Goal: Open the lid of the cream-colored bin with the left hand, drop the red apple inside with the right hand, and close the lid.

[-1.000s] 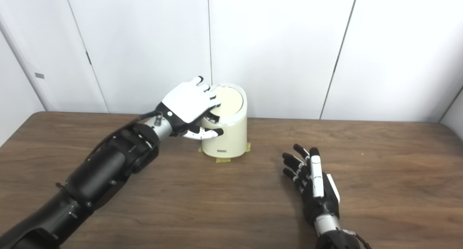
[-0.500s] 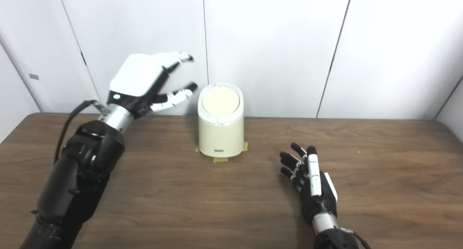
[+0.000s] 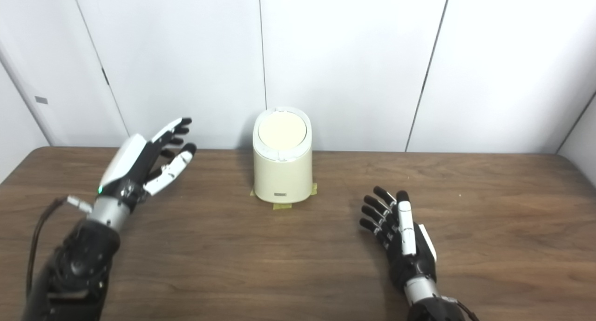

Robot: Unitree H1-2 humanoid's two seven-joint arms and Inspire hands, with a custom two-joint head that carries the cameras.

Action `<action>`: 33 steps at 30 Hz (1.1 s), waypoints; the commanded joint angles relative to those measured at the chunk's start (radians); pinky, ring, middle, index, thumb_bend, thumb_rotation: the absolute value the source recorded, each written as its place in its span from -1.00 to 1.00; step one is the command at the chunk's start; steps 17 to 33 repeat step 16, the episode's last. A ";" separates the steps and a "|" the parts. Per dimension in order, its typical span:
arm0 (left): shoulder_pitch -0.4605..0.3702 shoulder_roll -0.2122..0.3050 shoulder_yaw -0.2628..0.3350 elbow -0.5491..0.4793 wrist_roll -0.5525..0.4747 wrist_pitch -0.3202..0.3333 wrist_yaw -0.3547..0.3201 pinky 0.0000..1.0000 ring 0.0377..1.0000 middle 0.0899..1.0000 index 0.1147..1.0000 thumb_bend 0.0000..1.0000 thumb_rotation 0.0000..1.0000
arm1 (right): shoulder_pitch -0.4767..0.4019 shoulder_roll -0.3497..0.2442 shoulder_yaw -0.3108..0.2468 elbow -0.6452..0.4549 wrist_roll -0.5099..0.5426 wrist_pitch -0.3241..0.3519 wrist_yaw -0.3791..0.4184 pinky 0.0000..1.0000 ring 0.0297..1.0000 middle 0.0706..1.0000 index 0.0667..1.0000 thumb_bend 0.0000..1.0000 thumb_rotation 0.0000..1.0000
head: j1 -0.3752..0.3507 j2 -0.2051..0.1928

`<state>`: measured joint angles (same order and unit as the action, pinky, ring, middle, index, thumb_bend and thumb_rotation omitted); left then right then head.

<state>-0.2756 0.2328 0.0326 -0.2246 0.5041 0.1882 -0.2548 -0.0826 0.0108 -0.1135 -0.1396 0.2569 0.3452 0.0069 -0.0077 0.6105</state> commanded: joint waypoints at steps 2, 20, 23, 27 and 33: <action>0.022 -0.018 0.012 0.002 -0.073 -0.054 0.063 0.59 0.75 0.81 0.94 -0.24 0.97 | -0.014 -0.031 0.016 -0.021 0.022 -0.063 0.067 0.66 0.83 0.83 0.88 0.10 0.91 | -0.004 0.000; 0.185 -0.059 0.025 0.072 -0.304 -0.108 0.101 0.90 0.94 0.98 1.00 0.03 1.00 | 0.021 -0.092 0.075 -0.016 -0.111 -0.177 0.089 0.98 1.00 1.00 1.00 0.20 0.86 | -0.003 0.007; 0.185 -0.059 0.025 0.072 -0.304 -0.108 0.101 0.90 0.94 0.98 1.00 0.03 1.00 | 0.021 -0.092 0.075 -0.016 -0.111 -0.177 0.089 0.98 1.00 1.00 1.00 0.20 0.86 | -0.003 0.007; 0.185 -0.059 0.025 0.072 -0.304 -0.108 0.101 0.90 0.94 0.98 1.00 0.03 1.00 | 0.021 -0.092 0.075 -0.016 -0.111 -0.177 0.089 0.98 1.00 1.00 1.00 0.20 0.86 | -0.003 0.007; 0.185 -0.059 0.025 0.072 -0.304 -0.108 0.101 0.90 0.94 0.98 1.00 0.03 1.00 | 0.021 -0.092 0.075 -0.016 -0.111 -0.177 0.089 0.98 1.00 1.00 1.00 0.20 0.86 | -0.003 0.007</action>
